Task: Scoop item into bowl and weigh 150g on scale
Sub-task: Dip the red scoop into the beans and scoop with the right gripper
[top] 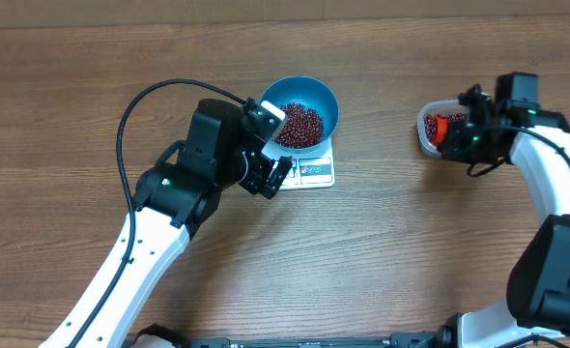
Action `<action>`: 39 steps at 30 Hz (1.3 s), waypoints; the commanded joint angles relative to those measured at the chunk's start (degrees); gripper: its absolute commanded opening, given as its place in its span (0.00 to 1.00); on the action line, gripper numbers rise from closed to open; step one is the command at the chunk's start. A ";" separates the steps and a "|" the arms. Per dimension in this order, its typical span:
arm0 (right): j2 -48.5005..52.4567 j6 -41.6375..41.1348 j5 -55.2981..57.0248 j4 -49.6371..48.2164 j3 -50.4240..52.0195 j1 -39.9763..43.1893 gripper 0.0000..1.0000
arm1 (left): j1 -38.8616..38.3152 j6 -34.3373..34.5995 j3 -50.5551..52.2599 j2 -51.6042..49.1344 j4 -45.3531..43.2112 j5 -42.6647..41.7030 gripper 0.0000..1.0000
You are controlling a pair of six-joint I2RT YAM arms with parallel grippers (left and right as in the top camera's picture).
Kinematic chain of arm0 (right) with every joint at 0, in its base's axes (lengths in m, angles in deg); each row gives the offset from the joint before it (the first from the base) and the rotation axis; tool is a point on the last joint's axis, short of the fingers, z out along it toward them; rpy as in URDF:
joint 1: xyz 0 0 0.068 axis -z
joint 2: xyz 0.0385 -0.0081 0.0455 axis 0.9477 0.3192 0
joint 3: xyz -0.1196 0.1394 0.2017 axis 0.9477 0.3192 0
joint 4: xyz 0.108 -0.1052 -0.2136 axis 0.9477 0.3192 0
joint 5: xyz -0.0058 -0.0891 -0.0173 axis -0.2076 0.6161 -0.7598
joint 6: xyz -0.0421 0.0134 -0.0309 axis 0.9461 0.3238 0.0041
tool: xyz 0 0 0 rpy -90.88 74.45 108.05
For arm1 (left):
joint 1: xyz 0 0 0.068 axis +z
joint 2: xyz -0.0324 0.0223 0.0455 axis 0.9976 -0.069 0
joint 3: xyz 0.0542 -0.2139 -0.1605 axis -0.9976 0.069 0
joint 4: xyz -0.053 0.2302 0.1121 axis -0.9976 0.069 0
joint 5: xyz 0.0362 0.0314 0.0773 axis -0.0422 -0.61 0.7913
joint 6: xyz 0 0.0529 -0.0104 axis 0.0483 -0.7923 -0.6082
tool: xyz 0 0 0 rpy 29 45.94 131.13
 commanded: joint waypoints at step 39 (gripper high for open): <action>3.87 1.99 -44.61 6.03 0.24 22.49 0.04 | 0.13 -1.07 0.04 1.14 -0.17 -0.83 1.00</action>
